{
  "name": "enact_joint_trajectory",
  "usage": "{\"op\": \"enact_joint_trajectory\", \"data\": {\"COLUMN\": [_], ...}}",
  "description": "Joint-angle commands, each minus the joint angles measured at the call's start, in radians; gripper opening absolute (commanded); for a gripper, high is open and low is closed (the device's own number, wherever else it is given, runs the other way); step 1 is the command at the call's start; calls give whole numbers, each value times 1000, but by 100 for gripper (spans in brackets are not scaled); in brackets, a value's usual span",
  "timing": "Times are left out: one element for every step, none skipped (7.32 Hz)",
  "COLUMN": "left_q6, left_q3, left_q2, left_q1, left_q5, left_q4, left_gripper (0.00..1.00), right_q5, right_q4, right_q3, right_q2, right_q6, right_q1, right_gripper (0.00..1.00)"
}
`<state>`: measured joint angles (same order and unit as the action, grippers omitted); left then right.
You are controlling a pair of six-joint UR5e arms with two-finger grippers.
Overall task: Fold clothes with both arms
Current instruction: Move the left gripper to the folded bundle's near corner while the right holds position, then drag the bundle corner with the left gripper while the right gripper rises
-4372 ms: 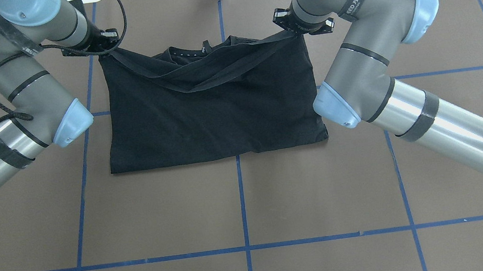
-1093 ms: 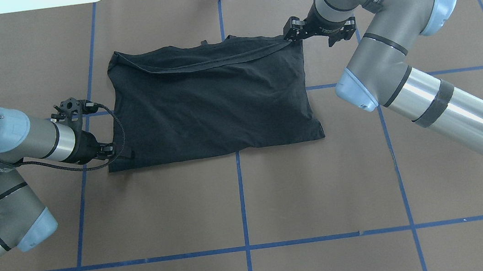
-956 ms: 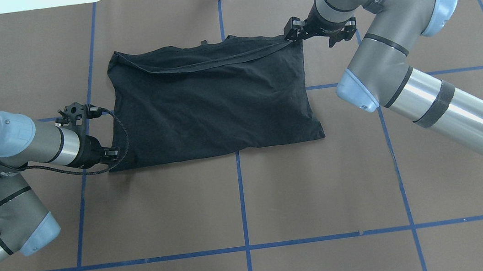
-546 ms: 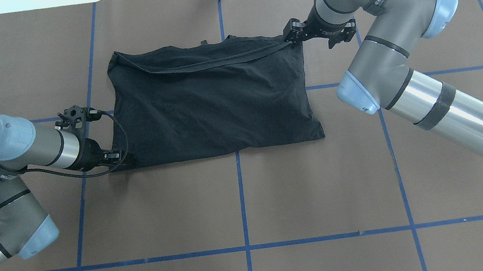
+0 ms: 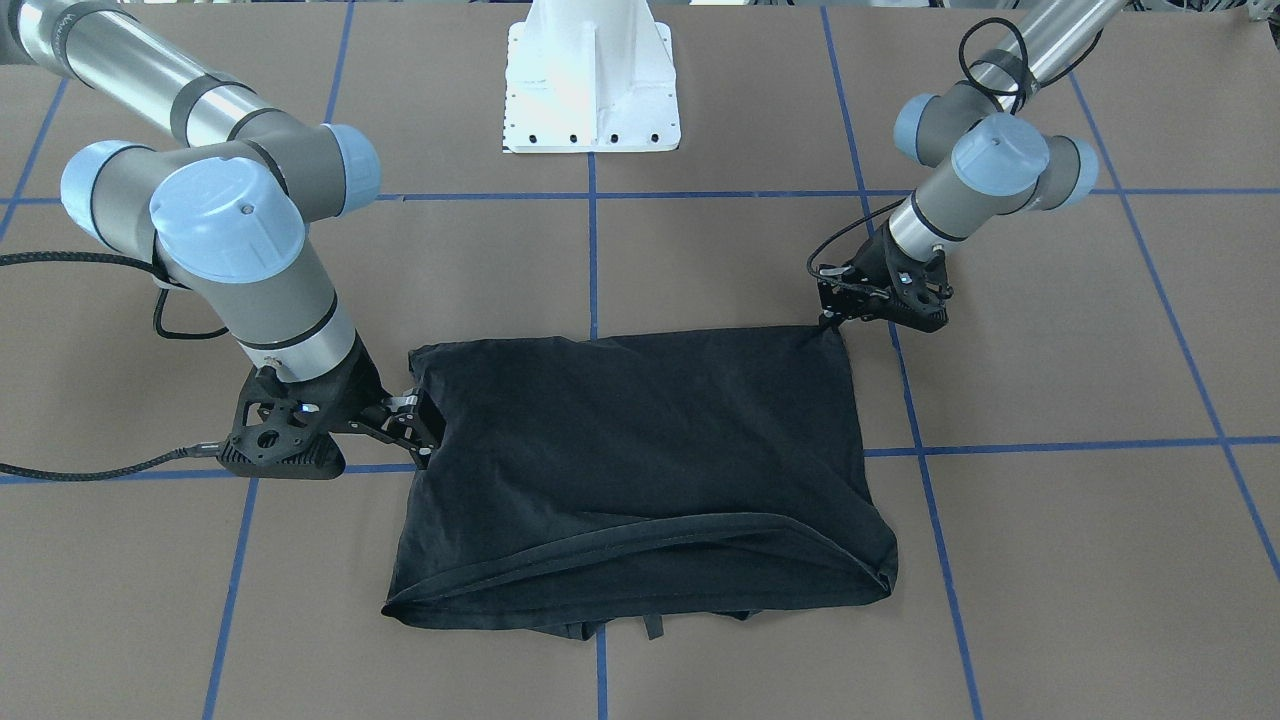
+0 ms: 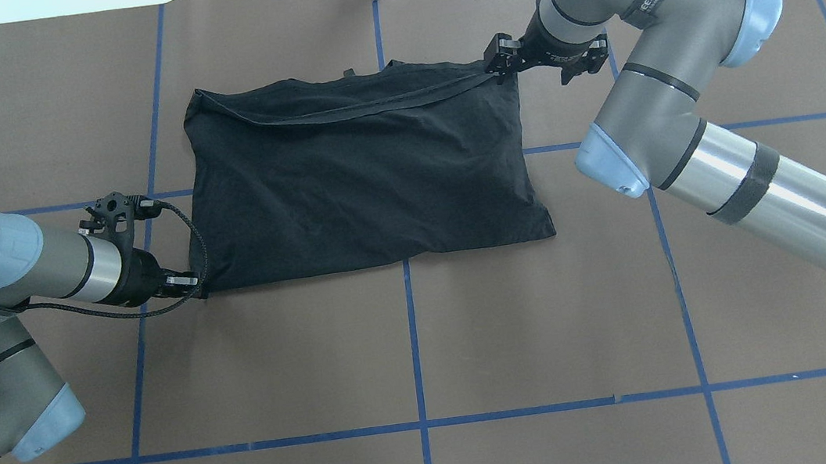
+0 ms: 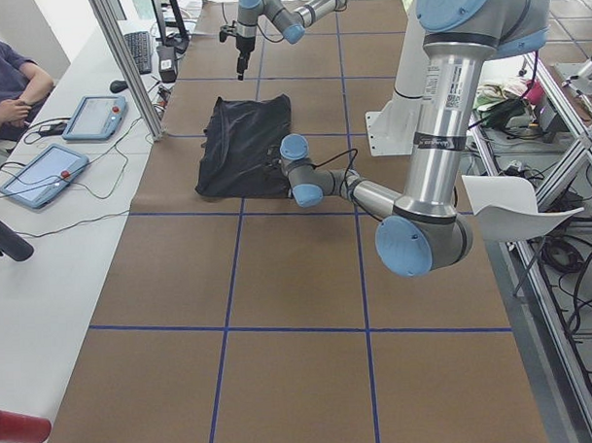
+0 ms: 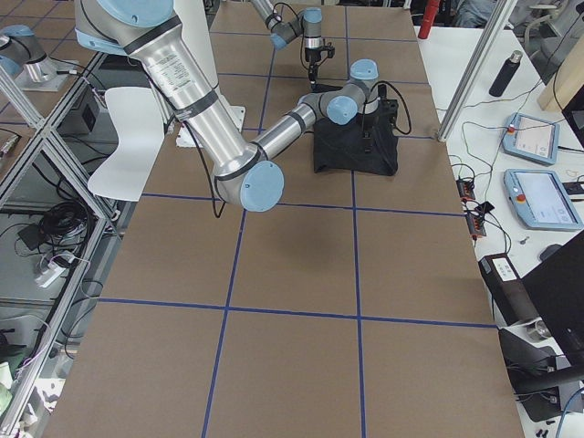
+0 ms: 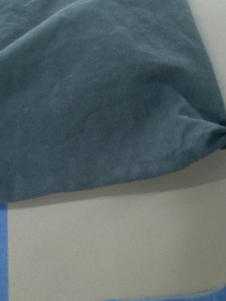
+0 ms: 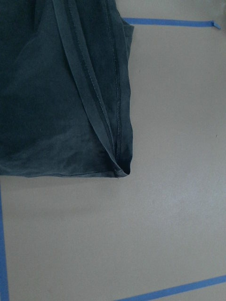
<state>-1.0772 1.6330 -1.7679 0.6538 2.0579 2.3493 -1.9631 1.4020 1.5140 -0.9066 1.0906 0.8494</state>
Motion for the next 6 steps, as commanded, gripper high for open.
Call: {"op": "enact_joint_trajectory", "data": {"left_q6": [0,3,16,76,205,317], "left_q3": [13,43,71,59,53,35], "left_q2": [7,37,74,80,90,88], "left_q1": [1,1,16,51,105,163], "left_q5": [-1,4,7,7,4,-2], "left_q4": [-2,-4,-7,-12,-66,-121], "left_gripper": [0,0,0,0,0,0], "right_q5": [0,1,1,3,3,3], "right_q4": [0,0,0,0,0,0], "right_q3": [2,14,24,25,25,26], "right_q2": [0,0,0,2,2,3], "right_q6": [0,0,2,5,5,6], "right_q1": [-1,-4,-12,-21,-27,-32], "right_gripper": [100,100,100,100,100,100]}}
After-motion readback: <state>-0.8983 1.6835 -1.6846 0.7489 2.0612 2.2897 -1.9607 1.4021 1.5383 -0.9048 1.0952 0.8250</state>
